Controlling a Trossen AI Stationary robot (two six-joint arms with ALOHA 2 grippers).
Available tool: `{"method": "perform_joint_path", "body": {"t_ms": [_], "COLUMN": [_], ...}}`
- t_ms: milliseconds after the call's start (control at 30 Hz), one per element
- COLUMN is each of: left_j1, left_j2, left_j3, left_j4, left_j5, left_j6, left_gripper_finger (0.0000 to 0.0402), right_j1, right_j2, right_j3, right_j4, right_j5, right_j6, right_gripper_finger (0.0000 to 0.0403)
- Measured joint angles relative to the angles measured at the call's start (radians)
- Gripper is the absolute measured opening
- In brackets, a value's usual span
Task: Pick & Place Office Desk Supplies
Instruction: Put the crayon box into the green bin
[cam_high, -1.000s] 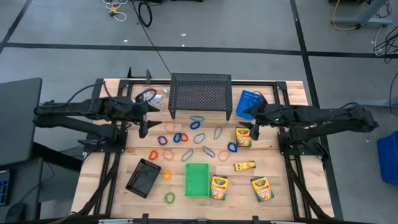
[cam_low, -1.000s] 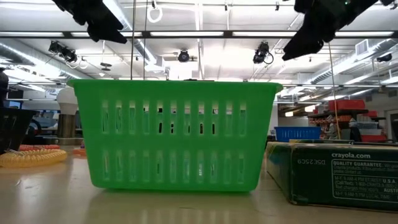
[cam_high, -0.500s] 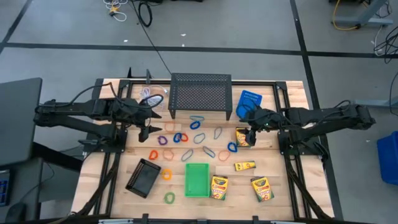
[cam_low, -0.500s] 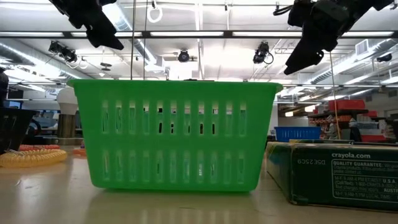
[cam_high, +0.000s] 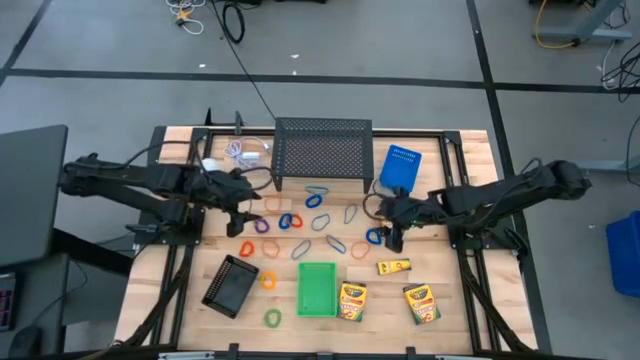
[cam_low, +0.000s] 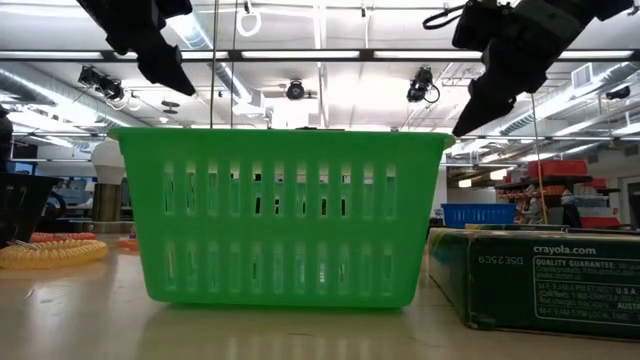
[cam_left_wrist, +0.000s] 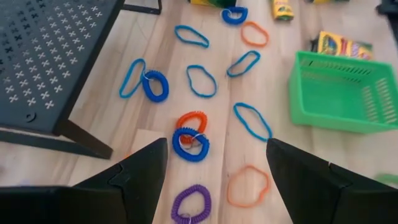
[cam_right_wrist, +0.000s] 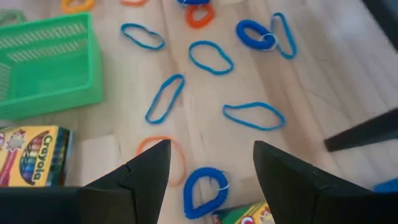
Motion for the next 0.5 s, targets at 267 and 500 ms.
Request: {"method": "perform_joint_path", "body": {"t_ms": [267,500], "left_j1": [-0.075,-0.112], "left_j2": [0.071,0.090], "left_j3": [0.000,-0.022], "left_j4": [0.013,0.029], "left_j5": [-0.120,-0.145], "left_j6": [-0.011,-0.057], "left_gripper_finger": [0.0283,0.0283], "right_j1": [0.084,0.125], "right_j2": [0.109,0.166], "right_j3": [0.000,0.000], "right_j4": [0.072,0.100], "right_j5": [0.009,0.041], "right_j6": [-0.014,-0.015], "right_gripper_finger": [0.0233,0.0200]}}
